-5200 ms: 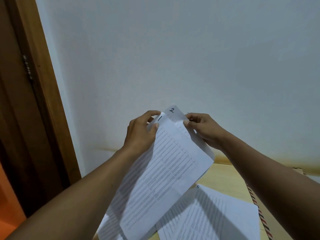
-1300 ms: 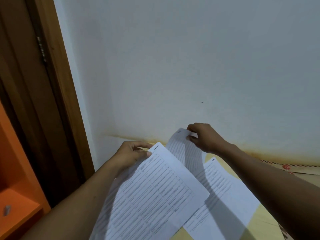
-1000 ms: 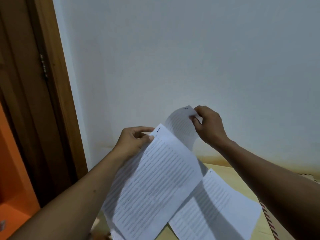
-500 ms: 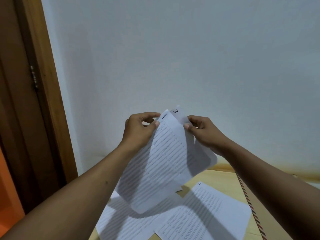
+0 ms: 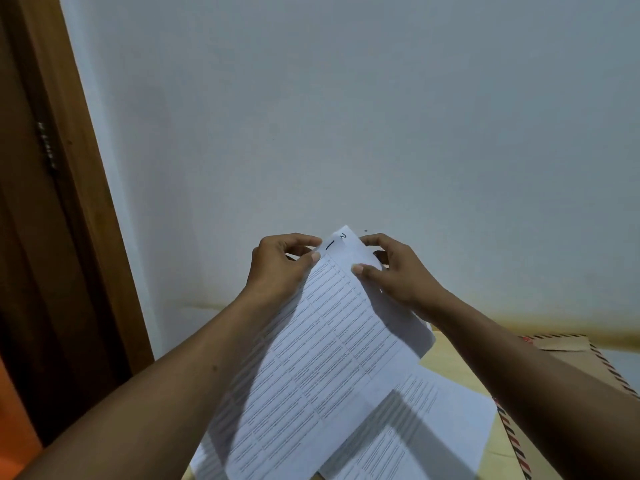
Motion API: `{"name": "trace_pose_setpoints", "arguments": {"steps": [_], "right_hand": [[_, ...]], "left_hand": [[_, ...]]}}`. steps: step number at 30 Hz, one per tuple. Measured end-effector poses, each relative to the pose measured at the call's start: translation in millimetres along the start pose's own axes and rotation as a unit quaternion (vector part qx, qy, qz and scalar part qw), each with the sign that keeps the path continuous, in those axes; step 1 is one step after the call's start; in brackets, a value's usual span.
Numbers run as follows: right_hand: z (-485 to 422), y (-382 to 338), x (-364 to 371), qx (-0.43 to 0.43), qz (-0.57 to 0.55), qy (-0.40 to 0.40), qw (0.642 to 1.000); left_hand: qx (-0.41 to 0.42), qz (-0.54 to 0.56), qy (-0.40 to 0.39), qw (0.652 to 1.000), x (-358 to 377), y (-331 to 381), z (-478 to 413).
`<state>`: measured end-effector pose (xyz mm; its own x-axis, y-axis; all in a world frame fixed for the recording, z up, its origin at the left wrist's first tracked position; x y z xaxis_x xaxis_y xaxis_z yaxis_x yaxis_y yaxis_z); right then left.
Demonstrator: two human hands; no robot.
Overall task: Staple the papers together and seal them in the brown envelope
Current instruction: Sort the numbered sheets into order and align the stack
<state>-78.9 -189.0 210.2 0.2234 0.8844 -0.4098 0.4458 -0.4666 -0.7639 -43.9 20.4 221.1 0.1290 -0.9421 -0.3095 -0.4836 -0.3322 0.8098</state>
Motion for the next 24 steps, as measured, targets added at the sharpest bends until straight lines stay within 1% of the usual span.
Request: {"name": "trace_pose_setpoints", "arguments": {"steps": [2,6,10,14,19,21,24], "right_hand": [[1,3,6,0.003,0.008,-0.004,1.0],[2,11,15,0.013,0.002,-0.039,0.999],[3,17,20,0.022,0.001,-0.04,0.999],[4,21,24,0.018,-0.003,-0.038,0.999],[6,27,31,0.014,-0.003,-0.062,0.998],[5,30,33,0.017,-0.003,-0.071,0.997],[2,36,32,0.031,0.028,-0.063,0.997]], "left_hand": [[-0.009,-0.008,-0.011,1.0,0,-5,2],[-0.021,-0.02,-0.029,0.999,0,-14,3],[-0.035,-0.025,-0.028,0.999,1,-23,5],[-0.066,-0.02,-0.032,0.997,3,-31,5],[-0.107,-0.024,-0.093,0.99,6,-43,6],[-0.101,-0.018,-0.078,0.992,6,-46,8],[-0.084,-0.002,-0.017,0.996,5,-47,11]]}}
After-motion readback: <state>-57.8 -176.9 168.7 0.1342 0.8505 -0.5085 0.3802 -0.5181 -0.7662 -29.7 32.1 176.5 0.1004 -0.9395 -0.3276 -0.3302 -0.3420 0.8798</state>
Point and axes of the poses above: each hand's wrist, its own z-axis away from the middle knuckle, its own x-axis out of the palm, y = z × x, the point moved 3 cm from there along -z, towards the middle knuckle, and after that the axes turned 1 degree about -z, right-handed, at the moved point
